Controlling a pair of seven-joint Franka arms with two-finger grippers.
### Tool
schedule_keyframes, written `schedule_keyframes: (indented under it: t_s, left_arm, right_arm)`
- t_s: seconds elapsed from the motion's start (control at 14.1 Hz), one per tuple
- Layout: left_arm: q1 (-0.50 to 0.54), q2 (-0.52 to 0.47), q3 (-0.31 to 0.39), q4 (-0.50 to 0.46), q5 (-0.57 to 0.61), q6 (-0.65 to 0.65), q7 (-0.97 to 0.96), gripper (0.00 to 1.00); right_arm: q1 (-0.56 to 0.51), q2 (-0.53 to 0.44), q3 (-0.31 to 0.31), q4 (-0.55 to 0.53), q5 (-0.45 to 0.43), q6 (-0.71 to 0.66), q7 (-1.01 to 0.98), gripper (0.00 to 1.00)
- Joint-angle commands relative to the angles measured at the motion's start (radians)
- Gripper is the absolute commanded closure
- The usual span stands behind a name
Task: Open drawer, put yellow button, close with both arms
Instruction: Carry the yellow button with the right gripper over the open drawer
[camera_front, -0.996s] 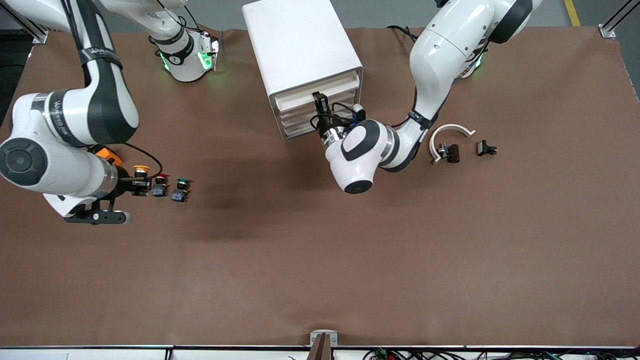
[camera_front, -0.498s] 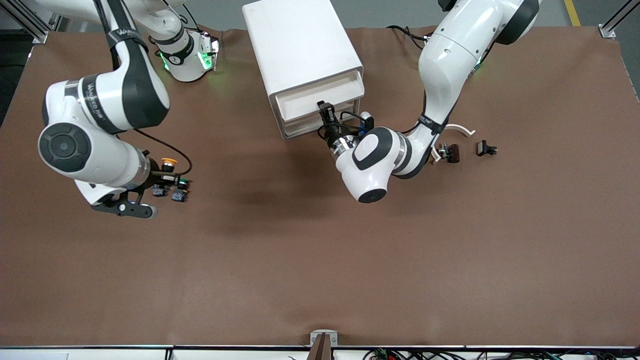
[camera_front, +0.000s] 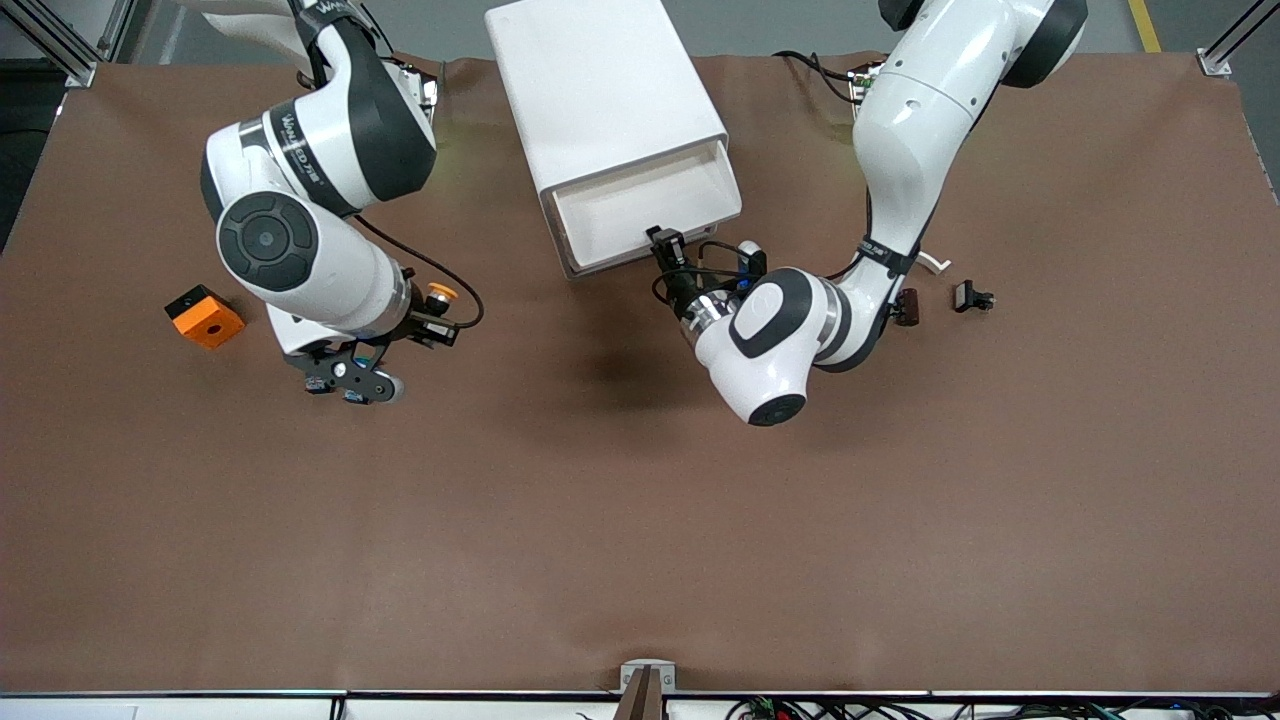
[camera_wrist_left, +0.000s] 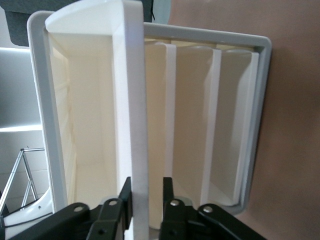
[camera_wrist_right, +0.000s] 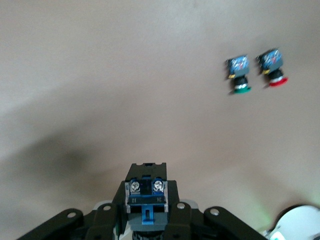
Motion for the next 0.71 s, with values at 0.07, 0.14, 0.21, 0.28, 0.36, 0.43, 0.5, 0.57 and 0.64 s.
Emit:
schedule_keyframes:
  t_s: [0.07,0.14,0.21,0.28,0.36,0.43,0.5,0.57,0.64]
  left_arm:
    - [0.006,-0.001,0.030,0.008,0.010,0.011,0.006,0.06]
    - [0.003,-0.003,0.033,0.011,0.010,0.011,0.004,0.00]
    - [0.005,-0.004,0.043,0.028,0.011,0.011,0.004,0.00]
    - [0.008,-0.006,0.043,0.043,0.010,0.011,0.003,0.00]
    - [0.014,-0.006,0.049,0.061,0.010,0.011,0.003,0.00]
    - [0.018,-0.009,0.061,0.089,0.011,0.010,0.004,0.00]
    - [0.018,-0.012,0.081,0.106,0.011,0.011,0.013,0.00]
    - [0.011,-0.012,0.114,0.124,0.013,0.011,0.044,0.00]
    - [0.011,-0.022,0.144,0.138,0.011,0.011,0.080,0.00]
  right_arm:
    - [0.074,-0.008,-0.010,0.038,0.059,-0.011,0.204,0.98]
    - [0.103,-0.008,-0.010,0.040,0.061,-0.008,0.235,0.99]
    - [0.135,-0.008,-0.010,0.040,0.064,-0.004,0.282,1.00]
    - [0.162,-0.008,-0.010,0.040,0.074,-0.001,0.348,1.00]
    - [0.185,-0.008,-0.010,0.040,0.090,0.000,0.425,1.00]
    - [0.214,-0.007,-0.011,0.040,0.093,0.002,0.495,1.00]
    - [0.241,-0.007,-0.011,0.040,0.093,0.006,0.549,1.00]
    - [0.272,-0.008,-0.010,0.040,0.093,0.008,0.609,1.00]
    - [0.301,-0.011,-0.010,0.040,0.094,0.015,0.673,1.00]
